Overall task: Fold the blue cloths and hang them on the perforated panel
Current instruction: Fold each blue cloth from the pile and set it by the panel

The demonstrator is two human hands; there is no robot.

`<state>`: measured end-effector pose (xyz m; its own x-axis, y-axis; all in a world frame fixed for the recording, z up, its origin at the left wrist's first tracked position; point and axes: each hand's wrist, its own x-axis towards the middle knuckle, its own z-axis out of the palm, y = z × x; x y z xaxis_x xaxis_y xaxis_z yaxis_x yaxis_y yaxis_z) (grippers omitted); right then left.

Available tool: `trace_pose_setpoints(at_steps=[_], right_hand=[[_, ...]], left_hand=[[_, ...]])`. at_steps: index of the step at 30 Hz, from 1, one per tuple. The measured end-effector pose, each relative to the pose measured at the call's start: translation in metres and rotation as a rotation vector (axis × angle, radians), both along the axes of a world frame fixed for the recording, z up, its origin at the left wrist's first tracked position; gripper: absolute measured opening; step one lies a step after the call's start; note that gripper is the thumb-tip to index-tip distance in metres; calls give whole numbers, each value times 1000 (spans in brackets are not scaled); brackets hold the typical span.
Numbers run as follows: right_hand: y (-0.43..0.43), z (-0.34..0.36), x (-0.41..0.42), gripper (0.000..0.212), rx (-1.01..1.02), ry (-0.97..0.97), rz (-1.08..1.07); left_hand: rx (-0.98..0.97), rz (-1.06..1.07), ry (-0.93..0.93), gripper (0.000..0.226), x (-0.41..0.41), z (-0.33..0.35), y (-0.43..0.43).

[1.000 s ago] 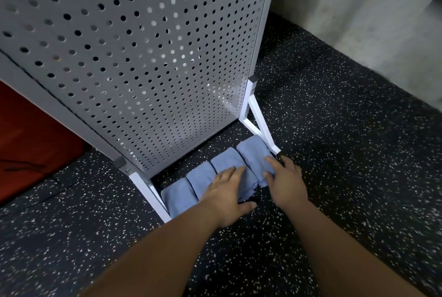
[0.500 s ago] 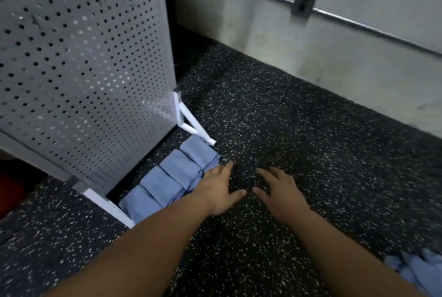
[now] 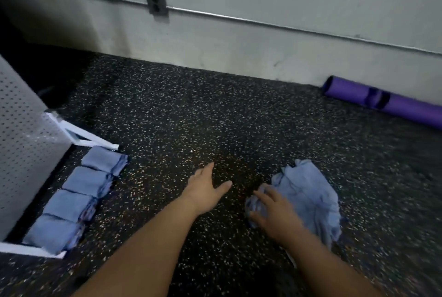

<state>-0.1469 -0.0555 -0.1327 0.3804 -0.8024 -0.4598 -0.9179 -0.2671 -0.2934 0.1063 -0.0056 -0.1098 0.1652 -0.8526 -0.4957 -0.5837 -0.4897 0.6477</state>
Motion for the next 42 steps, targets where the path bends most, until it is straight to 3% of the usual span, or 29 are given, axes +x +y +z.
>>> trace_pose_setpoints(at_steps=[5, 13, 18, 22, 26, 30, 34, 39, 42], right_hand=[[4, -18, -74, 71, 47, -4, -195], [-33, -40, -141, 70, -46, 121, -296], [-59, -57, -155, 75, -44, 161, -300], [-75, -69, -151, 77, -38, 254, -204], [-88, -75, -154, 74, 16, 291, -237], [-94, -61, -149, 60, -85, 171, -310], [-92, -21, -142, 44, -216, -40, -319], [-81, 68, -135, 21, -312, -285, -417], [-75, 126, -127, 25, -360, -401, -430]], left_hand=[[88, -37, 30, 102, -81, -31, 11], [69, -147, 92, 100, -166, -51, -29], [26, -250, 83, 54, -193, -51, -55], [55, -234, 98, 56, -191, -72, -57], [102, -191, 92, 76, -182, -91, -52], [121, -205, 84, 78, -178, -78, -60], [107, -244, 42, 107, -167, -55, -66], [-17, -258, -15, 90, -150, 5, -62], [-111, -229, -8, 82, -141, 48, -53]])
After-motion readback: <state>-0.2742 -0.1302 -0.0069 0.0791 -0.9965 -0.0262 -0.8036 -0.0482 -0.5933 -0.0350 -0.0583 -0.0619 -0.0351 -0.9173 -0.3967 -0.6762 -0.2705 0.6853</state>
